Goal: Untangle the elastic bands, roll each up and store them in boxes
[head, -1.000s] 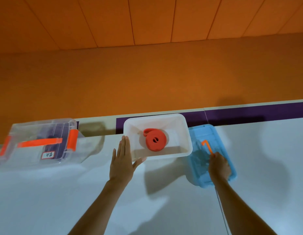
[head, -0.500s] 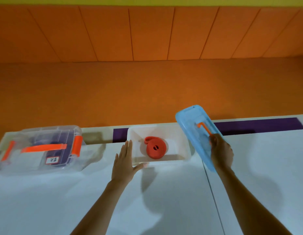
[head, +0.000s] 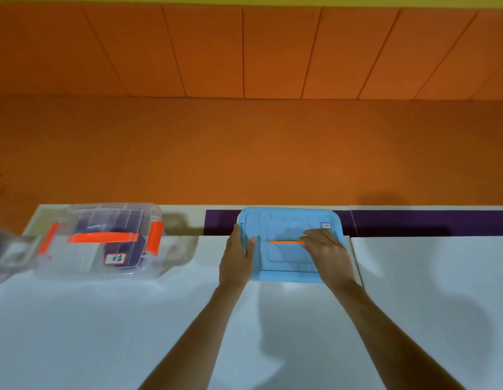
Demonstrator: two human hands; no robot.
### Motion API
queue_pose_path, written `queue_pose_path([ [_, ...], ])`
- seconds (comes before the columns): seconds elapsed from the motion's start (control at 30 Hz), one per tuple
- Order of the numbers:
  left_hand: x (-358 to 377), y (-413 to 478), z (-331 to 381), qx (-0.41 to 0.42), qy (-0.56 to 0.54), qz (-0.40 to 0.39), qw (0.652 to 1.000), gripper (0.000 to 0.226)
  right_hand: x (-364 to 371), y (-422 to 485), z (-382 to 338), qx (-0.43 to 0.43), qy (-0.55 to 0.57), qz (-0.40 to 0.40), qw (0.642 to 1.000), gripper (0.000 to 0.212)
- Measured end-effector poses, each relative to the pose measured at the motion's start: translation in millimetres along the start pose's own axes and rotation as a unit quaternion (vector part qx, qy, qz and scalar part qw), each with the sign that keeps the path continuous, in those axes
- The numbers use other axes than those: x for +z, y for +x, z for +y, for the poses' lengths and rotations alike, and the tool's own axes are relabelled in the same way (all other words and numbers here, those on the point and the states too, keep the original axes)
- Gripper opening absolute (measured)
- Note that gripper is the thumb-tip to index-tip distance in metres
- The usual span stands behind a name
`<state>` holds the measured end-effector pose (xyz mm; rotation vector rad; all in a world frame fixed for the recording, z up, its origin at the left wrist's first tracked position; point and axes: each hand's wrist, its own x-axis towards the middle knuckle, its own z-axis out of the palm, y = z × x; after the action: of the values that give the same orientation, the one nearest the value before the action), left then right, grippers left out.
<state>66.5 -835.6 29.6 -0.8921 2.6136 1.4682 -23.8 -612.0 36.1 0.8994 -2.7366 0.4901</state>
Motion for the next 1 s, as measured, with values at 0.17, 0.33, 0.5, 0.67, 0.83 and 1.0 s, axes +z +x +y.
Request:
queue_pose_path([
  [0.17,8,9,-11,-0.028,-0.021,0.055,0.998,0.054,17,-10,10,0.039,0.027,-0.028,0.998,0.032],
  [0.33,13,12,-19,-0.006,-0.029,0.054,0.998,0.062,19,-19,24,0.254,0.089,-0.118,0.956,0.073],
  [0.5,18,9,-23,0.015,-0.047,0.034,0.998,0.06,21,-28,22,0.306,0.185,-0.078,0.931,0.065],
  [0.67,20,13,-26,0.016,-0.053,0.033,0.998,0.059,22,-28,22,0.346,0.196,-0.069,0.915,0.064],
  [0.83,20,13,-27,0.012,-0.049,0.029,0.998,0.055,19,-26,19,0.344,0.179,-0.079,0.918,0.066],
  [1.0,8,10,-14,-0.004,0.078,-0.012,0.997,0.062,12,-20,28,0.327,0.161,-0.144,0.92,0.068],
])
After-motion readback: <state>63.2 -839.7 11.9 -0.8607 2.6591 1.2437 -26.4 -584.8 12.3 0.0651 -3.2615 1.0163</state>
